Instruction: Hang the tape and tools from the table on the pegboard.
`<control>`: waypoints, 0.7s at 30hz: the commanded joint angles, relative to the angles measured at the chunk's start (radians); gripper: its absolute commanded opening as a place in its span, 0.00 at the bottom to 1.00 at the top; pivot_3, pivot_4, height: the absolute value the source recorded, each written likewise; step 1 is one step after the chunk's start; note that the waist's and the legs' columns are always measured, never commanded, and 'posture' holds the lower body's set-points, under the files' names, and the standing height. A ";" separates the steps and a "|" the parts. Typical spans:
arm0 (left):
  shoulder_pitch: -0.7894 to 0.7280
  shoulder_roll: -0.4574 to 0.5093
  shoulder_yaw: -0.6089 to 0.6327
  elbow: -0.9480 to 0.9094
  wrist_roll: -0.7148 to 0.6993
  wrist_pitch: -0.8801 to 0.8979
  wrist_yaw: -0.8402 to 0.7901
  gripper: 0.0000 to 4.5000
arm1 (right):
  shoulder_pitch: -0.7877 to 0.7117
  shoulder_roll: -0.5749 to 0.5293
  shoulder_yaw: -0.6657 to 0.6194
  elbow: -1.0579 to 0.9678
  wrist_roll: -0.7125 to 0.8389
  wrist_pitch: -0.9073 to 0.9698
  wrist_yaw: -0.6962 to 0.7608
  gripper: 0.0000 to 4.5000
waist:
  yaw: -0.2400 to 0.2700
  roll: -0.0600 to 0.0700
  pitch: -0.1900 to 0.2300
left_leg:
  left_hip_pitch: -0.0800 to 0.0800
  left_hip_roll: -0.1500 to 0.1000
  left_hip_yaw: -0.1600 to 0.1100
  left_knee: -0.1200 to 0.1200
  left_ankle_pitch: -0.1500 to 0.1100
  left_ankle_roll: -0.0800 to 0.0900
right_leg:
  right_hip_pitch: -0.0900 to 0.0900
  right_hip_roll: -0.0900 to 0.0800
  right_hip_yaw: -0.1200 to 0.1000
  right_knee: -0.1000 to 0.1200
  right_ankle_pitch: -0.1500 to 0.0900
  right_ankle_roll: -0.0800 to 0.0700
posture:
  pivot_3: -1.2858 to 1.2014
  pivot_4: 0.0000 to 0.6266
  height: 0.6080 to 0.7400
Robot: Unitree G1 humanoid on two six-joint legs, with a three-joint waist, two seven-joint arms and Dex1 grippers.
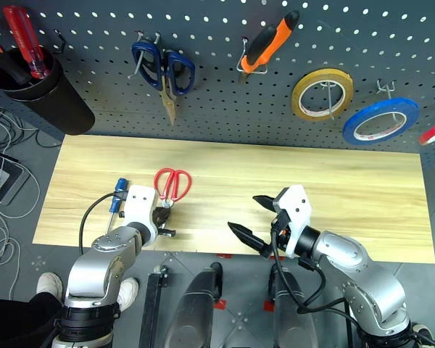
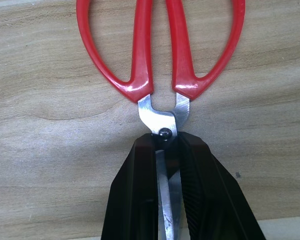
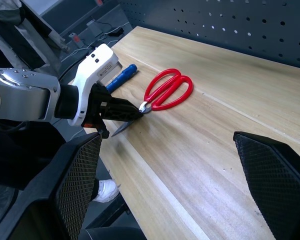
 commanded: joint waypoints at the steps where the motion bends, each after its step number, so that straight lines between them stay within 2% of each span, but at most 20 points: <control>1: 0.017 0.005 0.000 0.015 0.004 0.011 0.003 0.07 | 0.002 0.000 -0.001 -0.016 0.010 -0.013 0.006 1.00 | 0.000 0.000 0.000 | 0.000 0.000 0.000 0.000 0.000 0.000 | 0.000 0.000 0.000 0.000 0.000 0.000 | 0.57 0.93 1.00; 10: 0.039 0.016 -0.019 -0.086 -0.007 0.044 -0.009 0.07 | -0.033 0.005 -0.021 0.044 -0.012 -0.063 0.018 1.00 | 0.007 0.000 -0.001 | -0.003 0.001 0.000 0.000 0.000 -0.001 | -0.001 -0.002 -0.002 -0.003 0.000 0.000 | 0.57 0.81 1.00; 15: 0.063 0.001 -0.047 -0.174 -0.020 0.050 -0.011 0.07 | -0.051 0.018 -0.027 0.070 -0.027 -0.102 0.012 1.00 | 0.013 -0.001 -0.006 | -0.008 0.002 -0.001 0.001 0.001 -0.002 | -0.004 -0.003 -0.005 -0.004 0.000 0.000 | 0.58 0.69 1.00; 21: 0.130 0.004 -0.104 -0.242 -0.010 -0.015 -0.018 0.07 | -0.020 0.039 -0.105 0.041 0.022 -0.091 -0.018 1.00 | 0.019 -0.007 -0.021 | -0.010 0.002 -0.002 0.001 0.002 -0.003 | -0.004 -0.005 -0.007 -0.005 0.000 0.000 | 0.58 0.58 1.00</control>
